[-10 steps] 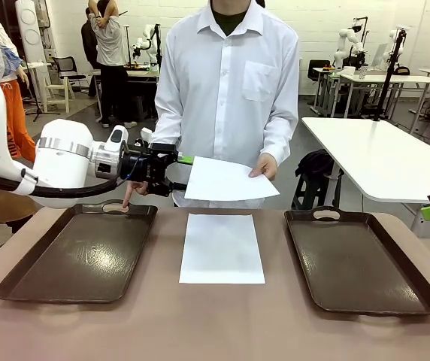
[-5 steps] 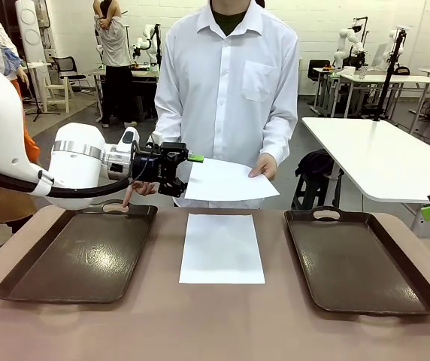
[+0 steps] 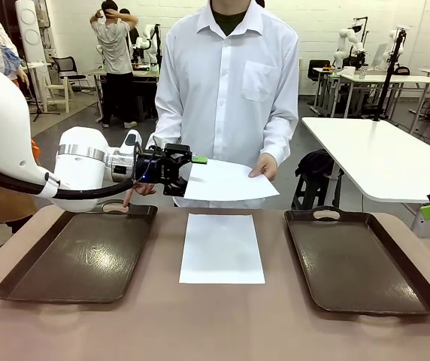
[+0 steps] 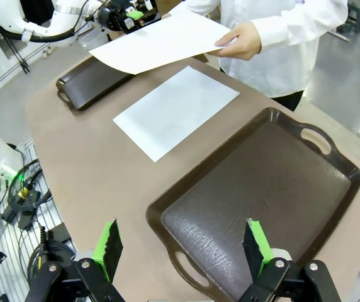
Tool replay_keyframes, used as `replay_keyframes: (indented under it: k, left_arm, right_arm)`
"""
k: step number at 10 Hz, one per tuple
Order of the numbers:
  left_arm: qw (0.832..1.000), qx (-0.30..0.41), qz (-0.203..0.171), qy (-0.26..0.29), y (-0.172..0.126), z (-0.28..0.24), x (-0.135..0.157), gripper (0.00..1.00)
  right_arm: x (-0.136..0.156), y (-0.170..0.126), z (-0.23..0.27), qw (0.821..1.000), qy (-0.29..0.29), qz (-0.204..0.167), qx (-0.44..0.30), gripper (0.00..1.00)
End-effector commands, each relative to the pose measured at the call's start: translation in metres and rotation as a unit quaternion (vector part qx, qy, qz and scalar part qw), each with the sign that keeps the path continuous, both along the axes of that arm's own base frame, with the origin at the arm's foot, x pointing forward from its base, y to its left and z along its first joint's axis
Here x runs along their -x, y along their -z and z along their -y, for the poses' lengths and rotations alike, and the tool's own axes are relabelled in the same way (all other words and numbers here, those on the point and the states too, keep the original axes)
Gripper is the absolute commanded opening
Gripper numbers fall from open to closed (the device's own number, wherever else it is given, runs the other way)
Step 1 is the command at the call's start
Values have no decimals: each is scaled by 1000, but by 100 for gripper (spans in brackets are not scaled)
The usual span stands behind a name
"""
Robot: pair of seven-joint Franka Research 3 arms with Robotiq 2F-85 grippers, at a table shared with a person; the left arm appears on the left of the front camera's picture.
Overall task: Sort the A4 documents.
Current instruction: Receive the A4 Paper.
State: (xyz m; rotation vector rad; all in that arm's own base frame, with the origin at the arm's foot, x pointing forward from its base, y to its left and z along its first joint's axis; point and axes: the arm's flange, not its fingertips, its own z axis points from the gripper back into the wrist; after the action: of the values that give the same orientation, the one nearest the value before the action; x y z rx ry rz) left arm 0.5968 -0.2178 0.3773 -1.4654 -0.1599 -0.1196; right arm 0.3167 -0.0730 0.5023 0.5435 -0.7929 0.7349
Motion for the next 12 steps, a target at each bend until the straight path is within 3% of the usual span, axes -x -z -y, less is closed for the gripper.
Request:
replay_keyframes:
  k: [1, 2, 3, 4, 5, 6, 12]
  left_arm:
    - [1000, 12, -2, -15, -1, -1, -3, 56]
    - [1000, 12, -3, -20, -1, -3, -3, 41]
    - [1000, 11, -3, -24, -2, -3, -3, 36]
    - [1000, 11, -3, -28, -3, -4, -3, 21]
    - [1000, 8, 0, -28, -3, -4, -2, 16]
    - [1000, 3, -8, -29, -2, -4, -2, 1]
    - [1000, -2, -6, -27, -1, -6, 1, 0]
  right_arm:
    - [-2, 1, 0, 1000, -8, 7, -6, 100]
    - [-2, 1, 0, 1000, -8, 7, -6, 100]
    - [-2, 1, 0, 1000, -8, 7, -6, 100]
    - [-2, 1, 0, 1000, -8, 7, -6, 100]
    - [-2, 1, 0, 1000, -8, 7, -6, 100]
    - [-2, 1, 0, 1000, -8, 7, -6, 100]
    - [-2, 1, 0, 1000, -8, 7, -6, 100]
